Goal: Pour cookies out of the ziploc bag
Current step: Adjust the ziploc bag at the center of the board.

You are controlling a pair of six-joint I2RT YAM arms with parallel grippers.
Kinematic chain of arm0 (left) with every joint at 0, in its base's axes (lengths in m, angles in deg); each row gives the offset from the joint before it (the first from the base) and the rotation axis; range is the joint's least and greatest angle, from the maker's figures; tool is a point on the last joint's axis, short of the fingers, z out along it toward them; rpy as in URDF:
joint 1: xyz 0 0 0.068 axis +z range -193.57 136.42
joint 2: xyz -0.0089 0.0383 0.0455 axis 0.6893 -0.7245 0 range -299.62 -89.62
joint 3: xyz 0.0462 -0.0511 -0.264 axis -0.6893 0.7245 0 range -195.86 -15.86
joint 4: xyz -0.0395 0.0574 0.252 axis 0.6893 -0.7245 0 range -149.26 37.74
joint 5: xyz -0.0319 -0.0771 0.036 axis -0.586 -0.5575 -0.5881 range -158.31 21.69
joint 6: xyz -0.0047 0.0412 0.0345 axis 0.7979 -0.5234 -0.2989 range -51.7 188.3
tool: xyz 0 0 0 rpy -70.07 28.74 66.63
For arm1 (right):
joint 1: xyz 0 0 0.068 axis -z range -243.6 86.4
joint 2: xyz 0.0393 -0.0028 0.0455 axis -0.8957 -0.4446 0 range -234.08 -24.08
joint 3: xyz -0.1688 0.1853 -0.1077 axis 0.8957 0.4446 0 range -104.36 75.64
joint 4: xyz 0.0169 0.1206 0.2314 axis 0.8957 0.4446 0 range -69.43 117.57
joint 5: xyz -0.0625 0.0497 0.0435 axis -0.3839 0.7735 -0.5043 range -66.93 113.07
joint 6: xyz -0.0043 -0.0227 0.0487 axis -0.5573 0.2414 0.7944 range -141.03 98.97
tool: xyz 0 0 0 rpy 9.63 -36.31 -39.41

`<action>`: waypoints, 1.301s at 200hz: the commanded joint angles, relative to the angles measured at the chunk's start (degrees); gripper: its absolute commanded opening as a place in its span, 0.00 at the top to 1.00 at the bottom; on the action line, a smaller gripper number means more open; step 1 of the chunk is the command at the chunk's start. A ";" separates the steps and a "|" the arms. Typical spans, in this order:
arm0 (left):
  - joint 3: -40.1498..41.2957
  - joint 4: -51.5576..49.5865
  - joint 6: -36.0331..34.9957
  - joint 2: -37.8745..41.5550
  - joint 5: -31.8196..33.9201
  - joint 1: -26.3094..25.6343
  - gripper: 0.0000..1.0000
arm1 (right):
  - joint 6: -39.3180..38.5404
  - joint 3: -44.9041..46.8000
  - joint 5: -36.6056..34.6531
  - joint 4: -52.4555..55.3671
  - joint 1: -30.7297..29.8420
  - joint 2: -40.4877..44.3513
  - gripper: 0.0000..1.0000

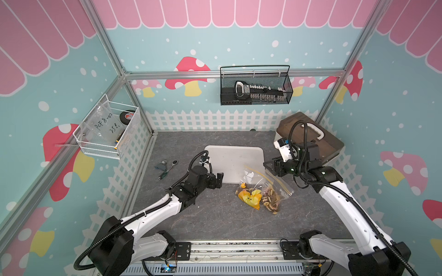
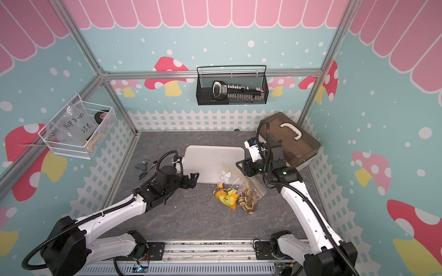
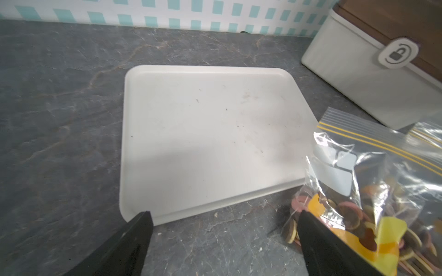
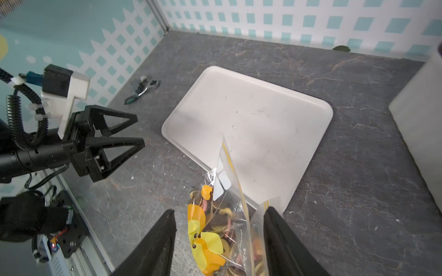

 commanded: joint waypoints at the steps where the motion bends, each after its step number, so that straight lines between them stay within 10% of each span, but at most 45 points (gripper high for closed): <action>1: 3.27 8.68 1.62 2.94 -1.56 -0.71 0.01 | -4.82 -5.16 -2.19 7.80 -2.65 -4.93 0.46; 97: 15.39 13.02 4.16 18.86 2.28 -1.23 0.06 | -6.49 -9.23 -10.47 10.10 -6.28 -16.43 0.53; 198: 14.05 13.04 3.85 15.85 0.95 -1.25 0.07 | -5.99 -8.08 -17.45 6.41 -7.75 -20.98 0.65; 260: 13.42 13.03 3.78 14.77 0.77 -1.23 0.07 | -5.73 -4.66 -14.33 4.43 -7.99 -18.44 0.90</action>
